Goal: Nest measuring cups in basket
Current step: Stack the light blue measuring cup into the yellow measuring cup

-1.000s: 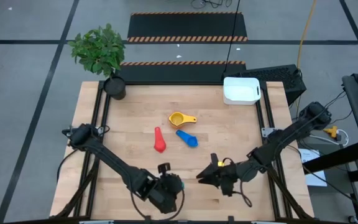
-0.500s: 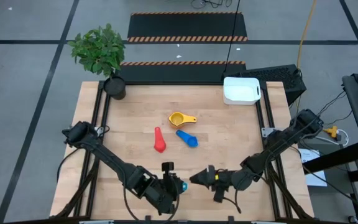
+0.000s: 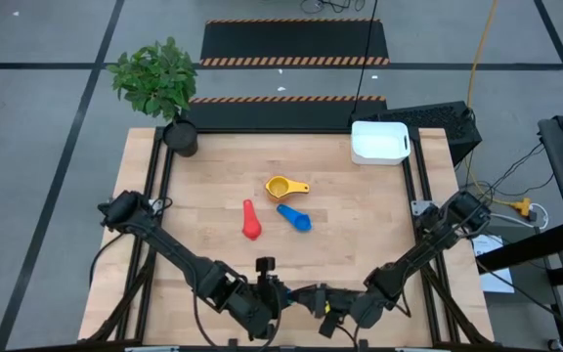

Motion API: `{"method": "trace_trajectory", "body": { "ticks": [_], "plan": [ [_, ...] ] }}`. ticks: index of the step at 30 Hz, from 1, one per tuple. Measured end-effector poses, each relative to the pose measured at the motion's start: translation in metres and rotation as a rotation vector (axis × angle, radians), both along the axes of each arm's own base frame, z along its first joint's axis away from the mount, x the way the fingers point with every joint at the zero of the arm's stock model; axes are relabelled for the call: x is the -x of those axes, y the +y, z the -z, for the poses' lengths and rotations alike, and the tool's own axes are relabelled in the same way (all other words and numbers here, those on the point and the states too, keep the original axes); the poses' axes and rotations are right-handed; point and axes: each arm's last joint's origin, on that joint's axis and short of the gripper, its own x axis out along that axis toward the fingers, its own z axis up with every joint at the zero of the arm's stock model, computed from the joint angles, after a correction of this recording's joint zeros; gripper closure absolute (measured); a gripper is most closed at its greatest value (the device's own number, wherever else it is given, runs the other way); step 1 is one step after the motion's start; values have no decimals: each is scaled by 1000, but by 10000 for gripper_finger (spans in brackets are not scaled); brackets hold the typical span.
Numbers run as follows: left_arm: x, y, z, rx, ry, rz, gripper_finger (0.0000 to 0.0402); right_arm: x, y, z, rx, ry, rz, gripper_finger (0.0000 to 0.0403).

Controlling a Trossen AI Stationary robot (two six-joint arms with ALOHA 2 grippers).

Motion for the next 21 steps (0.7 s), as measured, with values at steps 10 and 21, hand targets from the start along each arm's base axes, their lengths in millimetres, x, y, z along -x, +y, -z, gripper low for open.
{"method": "trace_trajectory", "body": {
  "ticks": [10,21],
  "plan": [
    [0,-2,0,8,2,23,254,0,1,-5,-18,-38,-5,325],
    [0,-2,0,20,10,34,245,0,2,-4,-27,-30,-50,359]
  ]
}}
